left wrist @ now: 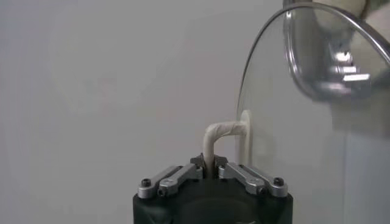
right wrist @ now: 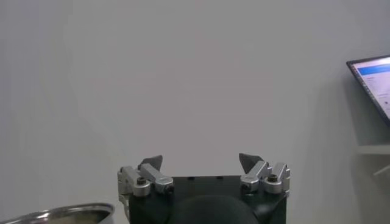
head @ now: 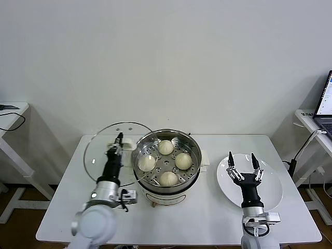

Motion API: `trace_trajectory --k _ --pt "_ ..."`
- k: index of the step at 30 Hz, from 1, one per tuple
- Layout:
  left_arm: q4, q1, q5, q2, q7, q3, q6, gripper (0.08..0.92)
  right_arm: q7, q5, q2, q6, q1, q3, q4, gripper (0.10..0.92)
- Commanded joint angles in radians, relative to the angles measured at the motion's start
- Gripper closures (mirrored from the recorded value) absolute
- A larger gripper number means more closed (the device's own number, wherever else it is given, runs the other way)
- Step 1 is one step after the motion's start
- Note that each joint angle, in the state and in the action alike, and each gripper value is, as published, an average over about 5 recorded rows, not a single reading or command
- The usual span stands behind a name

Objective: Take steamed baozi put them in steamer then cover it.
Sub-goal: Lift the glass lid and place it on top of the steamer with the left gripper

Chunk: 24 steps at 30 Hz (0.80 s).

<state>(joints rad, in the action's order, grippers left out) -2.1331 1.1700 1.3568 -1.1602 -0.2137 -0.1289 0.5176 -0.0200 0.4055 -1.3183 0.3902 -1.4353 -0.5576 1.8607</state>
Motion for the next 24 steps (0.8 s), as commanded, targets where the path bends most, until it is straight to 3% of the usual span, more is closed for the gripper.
trace_trajectory --k 1,11,24 --pt "0.061 -0.146 0.078 -0.072 -0.062 0.263 0.164 0.812 -0.001 -0.005 -0.013 0.001 0.007 0.003 -0.007 0.203" --pt "0.163 -0.195 0.105 -0.179 -0.065 0.311 0.173 0.812 -0.002 -0.017 -0.023 0.003 0.007 0.004 -0.013 0.203" --pt "0.225 -0.216 0.13 -0.224 -0.065 0.328 0.162 0.812 -0.005 -0.044 -0.042 0.007 0.001 0.012 -0.017 0.203"
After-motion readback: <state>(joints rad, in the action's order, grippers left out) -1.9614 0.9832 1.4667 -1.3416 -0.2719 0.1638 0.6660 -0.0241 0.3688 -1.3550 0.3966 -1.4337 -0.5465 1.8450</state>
